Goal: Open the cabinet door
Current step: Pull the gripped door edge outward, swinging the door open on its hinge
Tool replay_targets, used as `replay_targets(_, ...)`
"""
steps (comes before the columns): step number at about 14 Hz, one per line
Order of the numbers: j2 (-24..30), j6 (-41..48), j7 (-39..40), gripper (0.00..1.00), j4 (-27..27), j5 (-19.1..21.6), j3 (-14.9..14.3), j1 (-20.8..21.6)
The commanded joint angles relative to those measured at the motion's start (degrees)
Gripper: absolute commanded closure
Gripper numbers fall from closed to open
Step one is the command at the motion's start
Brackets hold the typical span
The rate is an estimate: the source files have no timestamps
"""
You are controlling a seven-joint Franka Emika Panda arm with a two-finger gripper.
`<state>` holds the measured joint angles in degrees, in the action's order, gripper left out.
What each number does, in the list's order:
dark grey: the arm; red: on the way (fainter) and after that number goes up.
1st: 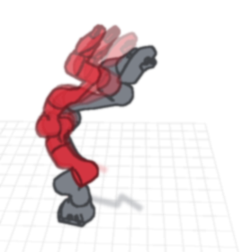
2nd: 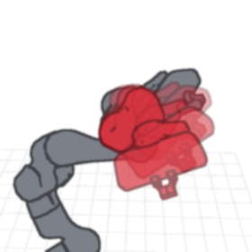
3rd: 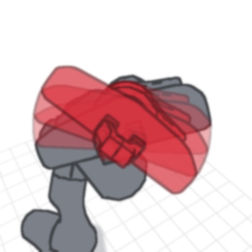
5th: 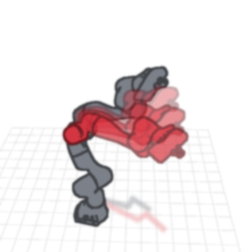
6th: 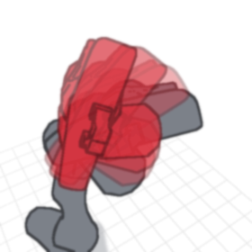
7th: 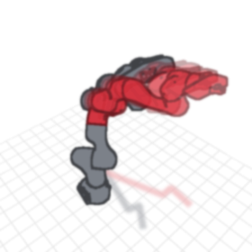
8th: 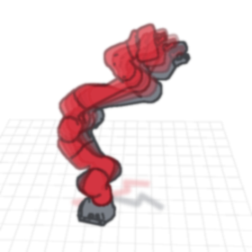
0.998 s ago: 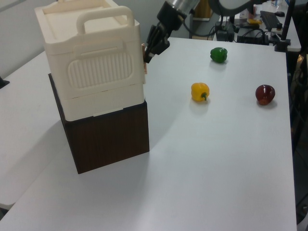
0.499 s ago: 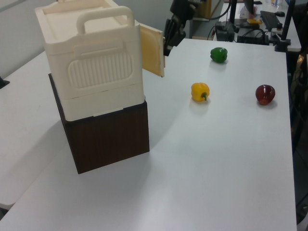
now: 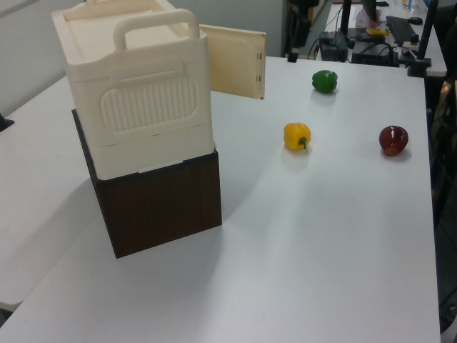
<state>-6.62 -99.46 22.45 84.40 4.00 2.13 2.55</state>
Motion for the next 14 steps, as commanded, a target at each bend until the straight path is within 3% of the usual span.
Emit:
replay_targets(1,1.9,3.9,-5.5,0.00,1.9,-2.3,0.0,-3.1)
replay_targets(6,2.3,9.7,-18.6,0.00,1.8,-10.5,0.1,-4.3)
replay_targets(14,6.9,18.9,-20.6,0.00,2.1,-9.9,0.1,-7.7)
